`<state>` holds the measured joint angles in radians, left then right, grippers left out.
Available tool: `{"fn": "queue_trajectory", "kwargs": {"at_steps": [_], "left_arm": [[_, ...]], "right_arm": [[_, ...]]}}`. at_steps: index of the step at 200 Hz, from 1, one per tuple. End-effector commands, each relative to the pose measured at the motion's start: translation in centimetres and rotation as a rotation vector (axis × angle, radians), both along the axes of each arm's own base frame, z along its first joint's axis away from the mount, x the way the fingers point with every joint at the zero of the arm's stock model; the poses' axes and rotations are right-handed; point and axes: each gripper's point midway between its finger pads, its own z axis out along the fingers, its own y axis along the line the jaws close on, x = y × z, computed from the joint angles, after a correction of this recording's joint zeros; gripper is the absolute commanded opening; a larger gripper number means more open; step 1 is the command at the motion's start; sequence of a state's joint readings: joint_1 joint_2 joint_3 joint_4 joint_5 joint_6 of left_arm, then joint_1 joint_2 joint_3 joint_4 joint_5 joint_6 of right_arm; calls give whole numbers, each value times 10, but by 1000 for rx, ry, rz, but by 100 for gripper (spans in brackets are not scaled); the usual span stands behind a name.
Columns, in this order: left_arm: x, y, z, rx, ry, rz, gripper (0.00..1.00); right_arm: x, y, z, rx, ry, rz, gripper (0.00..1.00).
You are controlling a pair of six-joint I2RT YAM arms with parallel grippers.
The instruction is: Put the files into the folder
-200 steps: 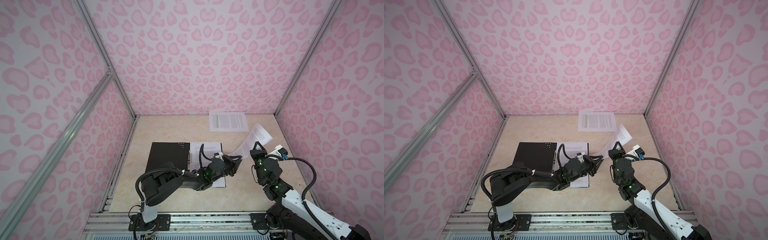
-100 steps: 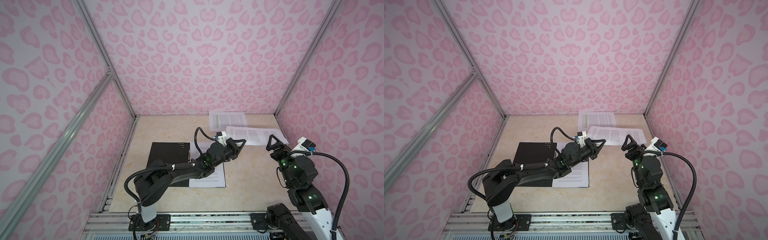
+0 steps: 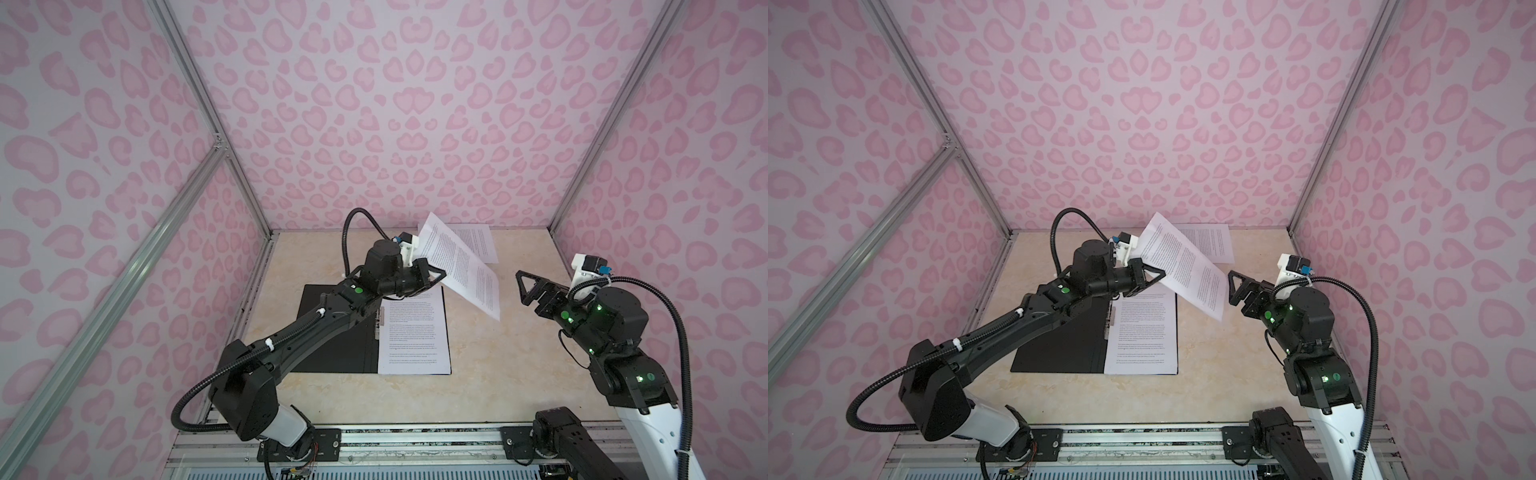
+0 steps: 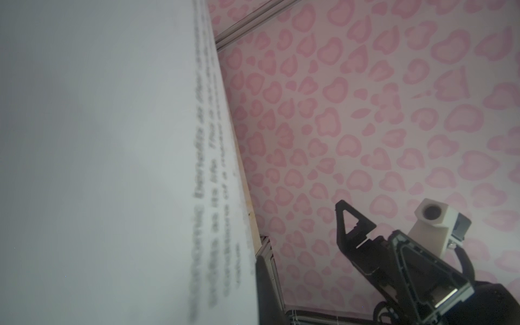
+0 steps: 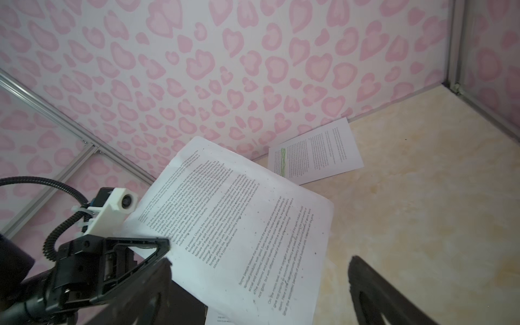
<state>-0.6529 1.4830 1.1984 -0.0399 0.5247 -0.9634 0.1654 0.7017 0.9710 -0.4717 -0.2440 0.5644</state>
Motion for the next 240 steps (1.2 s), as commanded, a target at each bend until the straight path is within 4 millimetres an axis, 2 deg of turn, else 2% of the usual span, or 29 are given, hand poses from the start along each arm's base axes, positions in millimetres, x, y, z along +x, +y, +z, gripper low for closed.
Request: {"fn": "queue_trajectory", "kwargs": {"at_steps": [1,14,28,53,73,96,136,162,204,240], "left_arm": [[-40,49,-49,143,127,-152,3],[-37,89,-76,166,200,-79,3],[-39,124,-103,188,266,-24,3],[-42,165,-145,276,343,55,3],[-36,194,-176,454,390,119,3],[-32,212,-197,569,420,138,3],[-27,232,-212,643,468,158,3],[-26,246,-222,682,508,191,3],[-29,253,-231,670,551,208,3],[-29,254,-233,654,568,212,3]], "right_arm": [[5,28,-13,34,36,149,97],[11,40,-26,34,68,193,97],[17,58,-40,1,81,228,97],[25,120,-72,-81,100,377,96],[35,162,-93,-133,126,487,96],[50,189,-112,-190,146,555,96],[69,229,-147,-300,220,681,96],[82,250,-179,-345,283,730,95],[97,272,-229,-374,411,801,93],[97,286,-258,-356,463,864,92]]}}
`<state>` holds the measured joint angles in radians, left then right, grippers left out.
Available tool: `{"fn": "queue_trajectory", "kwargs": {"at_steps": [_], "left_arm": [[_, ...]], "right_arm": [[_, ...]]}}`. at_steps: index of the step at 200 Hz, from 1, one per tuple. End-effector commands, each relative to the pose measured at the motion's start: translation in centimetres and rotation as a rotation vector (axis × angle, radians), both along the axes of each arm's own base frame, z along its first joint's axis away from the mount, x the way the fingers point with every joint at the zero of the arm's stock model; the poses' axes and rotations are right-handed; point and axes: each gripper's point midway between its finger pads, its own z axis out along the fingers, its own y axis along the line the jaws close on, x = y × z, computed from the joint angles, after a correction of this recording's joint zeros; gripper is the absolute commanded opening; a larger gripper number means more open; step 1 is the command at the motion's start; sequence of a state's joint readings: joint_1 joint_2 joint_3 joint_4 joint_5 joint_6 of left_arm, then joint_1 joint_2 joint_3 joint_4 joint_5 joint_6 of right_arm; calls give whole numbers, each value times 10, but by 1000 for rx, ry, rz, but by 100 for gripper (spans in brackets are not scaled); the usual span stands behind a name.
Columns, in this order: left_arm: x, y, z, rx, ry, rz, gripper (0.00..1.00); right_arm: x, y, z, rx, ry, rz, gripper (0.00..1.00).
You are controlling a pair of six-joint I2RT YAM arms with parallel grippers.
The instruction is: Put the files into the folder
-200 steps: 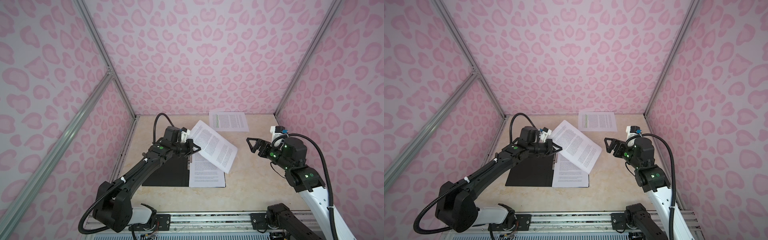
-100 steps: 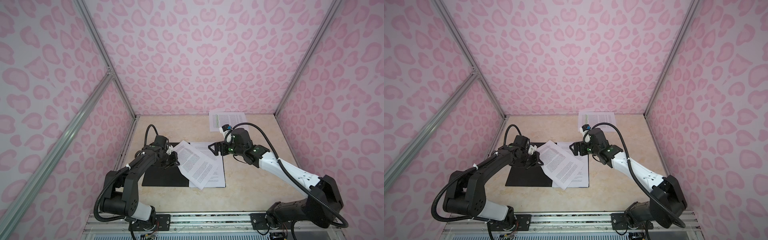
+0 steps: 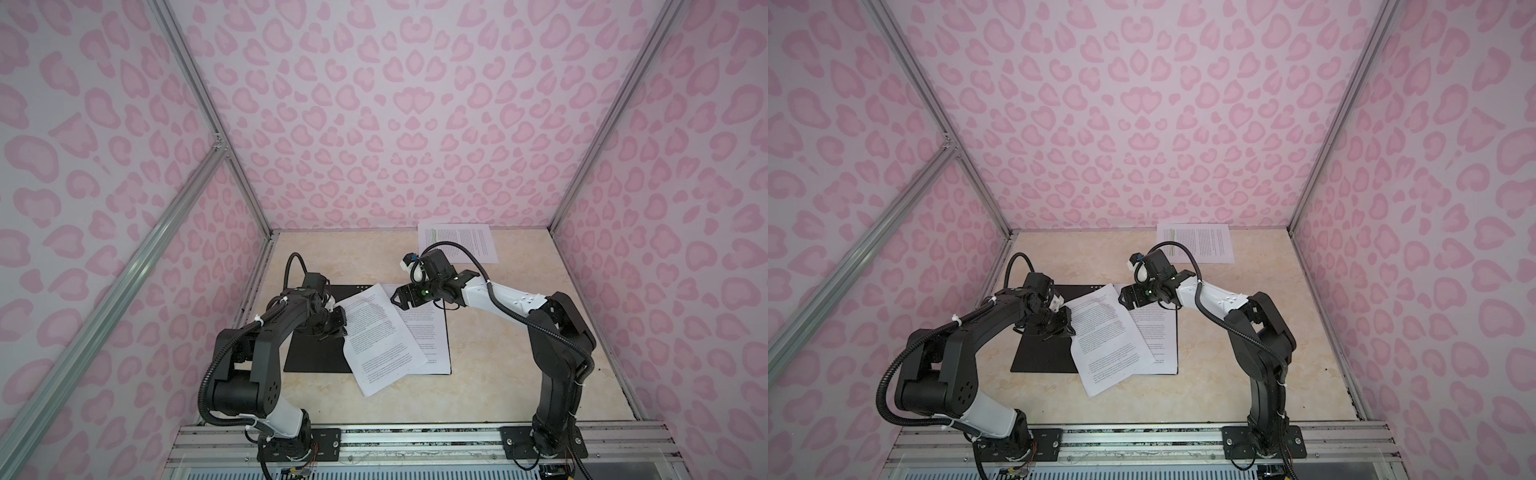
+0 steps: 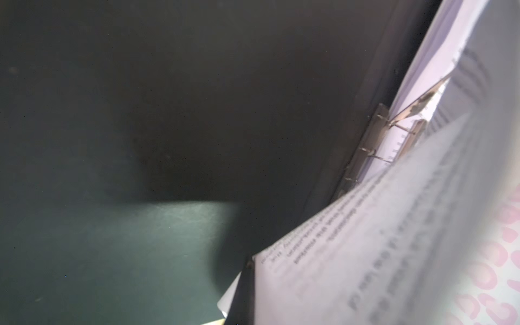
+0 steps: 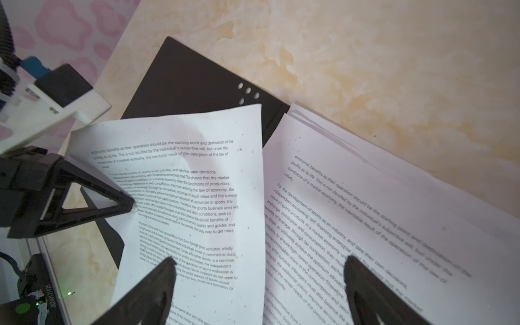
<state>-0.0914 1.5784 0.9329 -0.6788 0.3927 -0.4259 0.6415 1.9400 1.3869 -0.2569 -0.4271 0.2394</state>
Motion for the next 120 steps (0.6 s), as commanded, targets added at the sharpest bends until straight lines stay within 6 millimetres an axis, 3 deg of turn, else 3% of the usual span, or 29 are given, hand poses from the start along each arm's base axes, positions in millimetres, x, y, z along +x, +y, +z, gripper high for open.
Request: {"fn": "queue_trajectory", "kwargs": {"at_steps": [1,68,74,120], "left_arm": [[-5,2,-5,3,29,0,3],[-3,1,-4,-8,22,8,3],[-3,2,-4,-9,22,10,3],[-2,2,-3,-14,17,17,3]], "right_arm": [[-9,9,-17,8,55,63,92],[-16,34,-53,60,170,142,82],[-9,41,-44,79,152,150,80],[-10,46,-56,90,185,165,65]]}}
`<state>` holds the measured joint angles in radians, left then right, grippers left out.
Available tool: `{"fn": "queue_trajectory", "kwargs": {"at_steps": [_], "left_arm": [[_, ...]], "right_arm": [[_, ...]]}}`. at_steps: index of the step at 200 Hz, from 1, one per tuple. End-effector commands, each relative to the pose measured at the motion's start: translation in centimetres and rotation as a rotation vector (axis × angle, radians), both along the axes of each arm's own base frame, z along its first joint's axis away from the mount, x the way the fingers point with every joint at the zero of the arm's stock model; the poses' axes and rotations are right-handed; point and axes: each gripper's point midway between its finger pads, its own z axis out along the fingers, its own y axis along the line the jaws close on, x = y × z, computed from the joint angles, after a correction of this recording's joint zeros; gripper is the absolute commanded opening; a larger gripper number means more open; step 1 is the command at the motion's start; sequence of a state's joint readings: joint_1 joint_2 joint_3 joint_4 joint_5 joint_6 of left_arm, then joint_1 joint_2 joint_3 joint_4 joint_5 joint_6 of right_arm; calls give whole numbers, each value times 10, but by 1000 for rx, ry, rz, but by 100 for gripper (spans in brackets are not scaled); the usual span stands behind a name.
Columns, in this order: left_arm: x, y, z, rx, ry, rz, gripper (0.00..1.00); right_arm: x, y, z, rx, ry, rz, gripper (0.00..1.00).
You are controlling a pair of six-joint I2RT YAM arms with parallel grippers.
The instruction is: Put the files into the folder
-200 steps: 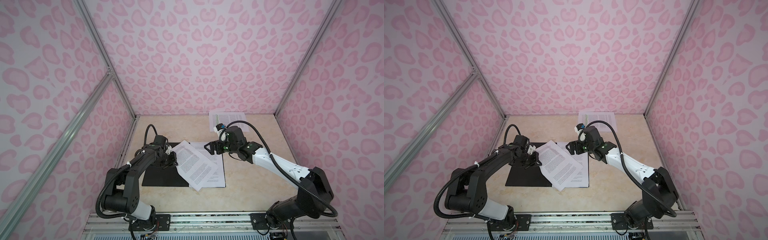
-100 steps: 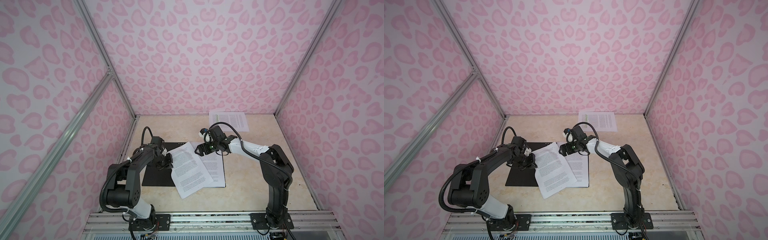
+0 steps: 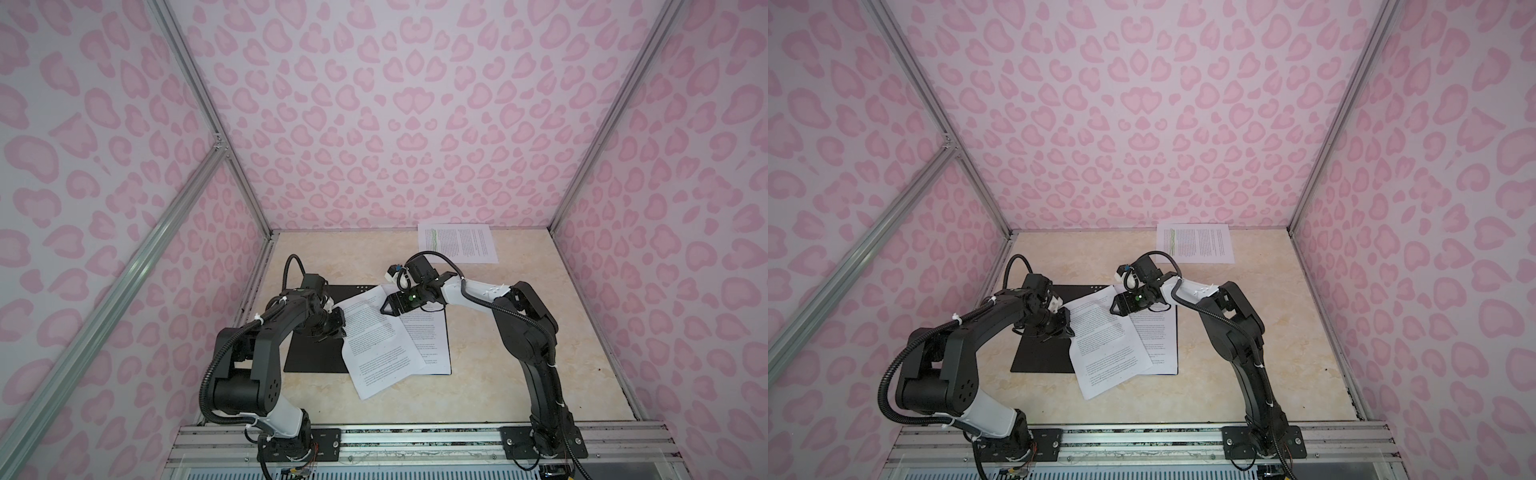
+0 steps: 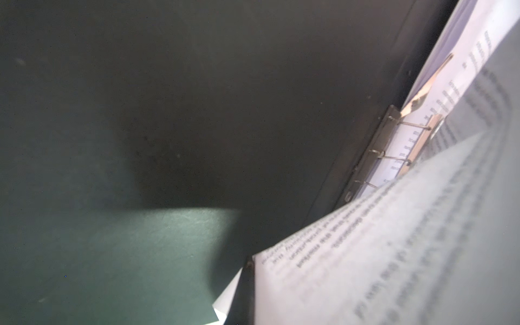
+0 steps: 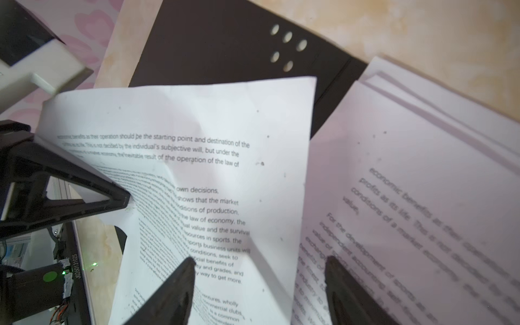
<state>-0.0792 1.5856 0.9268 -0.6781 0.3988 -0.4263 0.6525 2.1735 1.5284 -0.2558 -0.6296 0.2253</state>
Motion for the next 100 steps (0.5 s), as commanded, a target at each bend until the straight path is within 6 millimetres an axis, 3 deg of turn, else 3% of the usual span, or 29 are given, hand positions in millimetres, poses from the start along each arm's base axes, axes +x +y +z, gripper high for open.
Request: {"fn": "queue_trajectory", "kwargs": {"at_steps": [1,43,100], "left_arm": [[-1,-1,1,-9,4,5,3],[1,0,2,-18,-2,13,3],[3,-1,7,-36,-20,20,3]], "right_arm": [[-4,5,-5,19,26,23,65],[-4,10,-9,34,50,33,49],[-6,10,-4,54,71,30,7]]}}
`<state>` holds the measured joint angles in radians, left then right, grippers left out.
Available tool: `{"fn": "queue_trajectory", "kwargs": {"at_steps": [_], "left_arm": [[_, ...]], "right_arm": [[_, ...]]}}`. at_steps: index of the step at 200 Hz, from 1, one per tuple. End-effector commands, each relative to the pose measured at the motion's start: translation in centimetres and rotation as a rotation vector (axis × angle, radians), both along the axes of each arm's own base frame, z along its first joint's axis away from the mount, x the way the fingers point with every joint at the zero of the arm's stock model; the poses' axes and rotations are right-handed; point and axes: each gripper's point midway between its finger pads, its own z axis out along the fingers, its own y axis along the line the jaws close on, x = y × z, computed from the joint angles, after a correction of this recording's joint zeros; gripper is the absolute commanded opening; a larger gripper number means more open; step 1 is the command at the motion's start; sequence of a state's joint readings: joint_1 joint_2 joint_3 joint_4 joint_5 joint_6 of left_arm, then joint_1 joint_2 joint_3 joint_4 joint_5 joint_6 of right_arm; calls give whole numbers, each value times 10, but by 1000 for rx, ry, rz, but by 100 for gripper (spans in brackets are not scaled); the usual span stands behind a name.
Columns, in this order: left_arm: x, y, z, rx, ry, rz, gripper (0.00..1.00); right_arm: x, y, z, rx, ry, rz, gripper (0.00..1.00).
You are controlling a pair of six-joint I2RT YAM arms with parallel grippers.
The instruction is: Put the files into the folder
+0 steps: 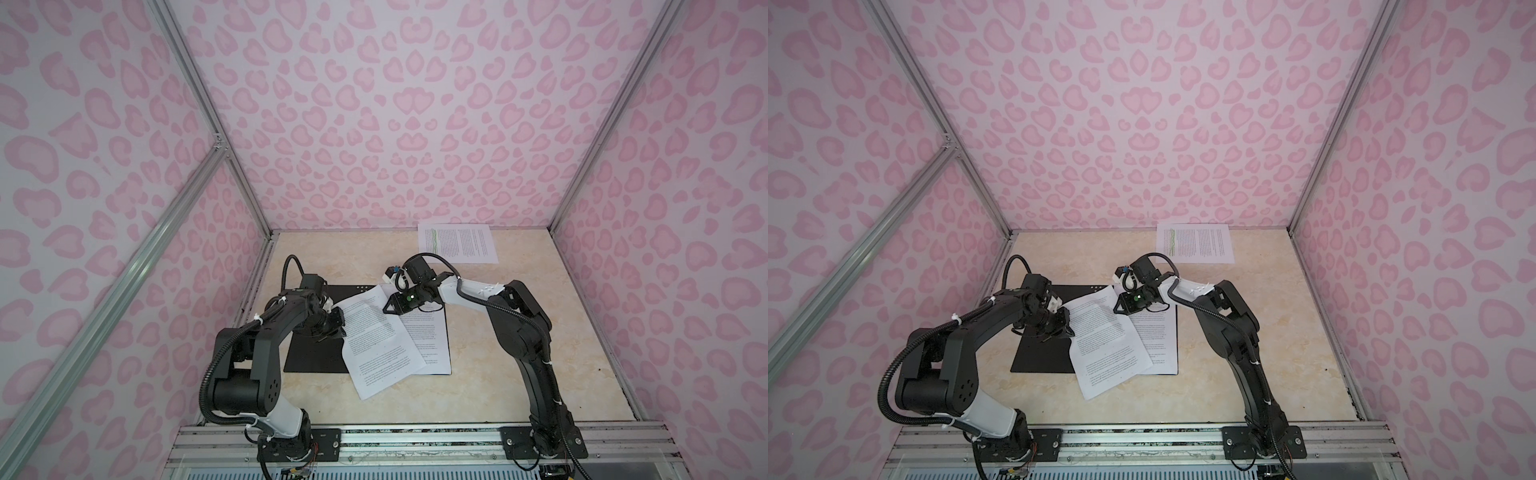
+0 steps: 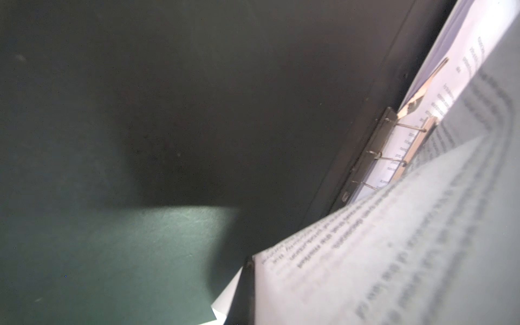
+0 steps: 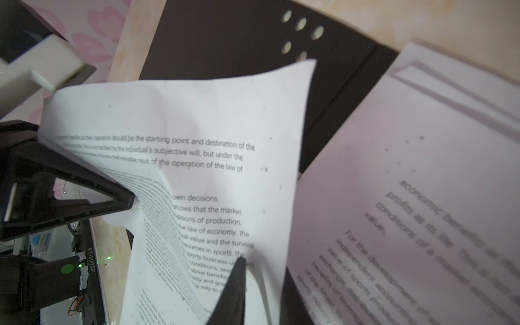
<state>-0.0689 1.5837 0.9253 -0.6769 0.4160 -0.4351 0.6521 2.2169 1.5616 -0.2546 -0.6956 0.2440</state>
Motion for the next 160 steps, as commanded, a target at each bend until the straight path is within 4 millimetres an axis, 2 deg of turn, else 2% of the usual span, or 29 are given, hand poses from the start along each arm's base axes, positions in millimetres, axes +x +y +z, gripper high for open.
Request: {"fn": "queue_trajectory", "kwargs": {"at_steps": [1,19,42,48,59,62,71,91,113,136,148,160], "left_arm": [[2,-1,6,-18,-24,5,3],[5,-1,11,-34,-45,9,7],[7,-3,24,-59,-96,11,25],[9,-4,29,-64,-118,13,34],[12,-6,44,-78,-176,15,60],[13,-6,48,-82,-195,17,68],[14,-5,62,-83,-248,25,100],[13,0,100,-74,-385,62,97],[2,7,145,-56,-534,91,97],[-19,5,175,-73,-649,61,97],[-30,1,177,-87,-688,28,97],[-37,1,173,-77,-711,4,97]], "right_arm": [[-3,1,1,15,18,7,7],[-5,-1,6,23,20,6,0],[-8,-4,22,53,21,7,0],[-9,-6,27,62,20,6,0],[-7,-8,44,90,2,-3,0],[-11,-13,40,85,16,-6,0],[-12,-19,51,104,10,-21,0],[-7,-40,77,143,-16,-102,0],[3,-76,98,203,5,-249,0],[13,-126,91,226,41,-430,0],[12,-145,83,199,31,-477,0],[10,-156,76,169,25,-487,0]]}}
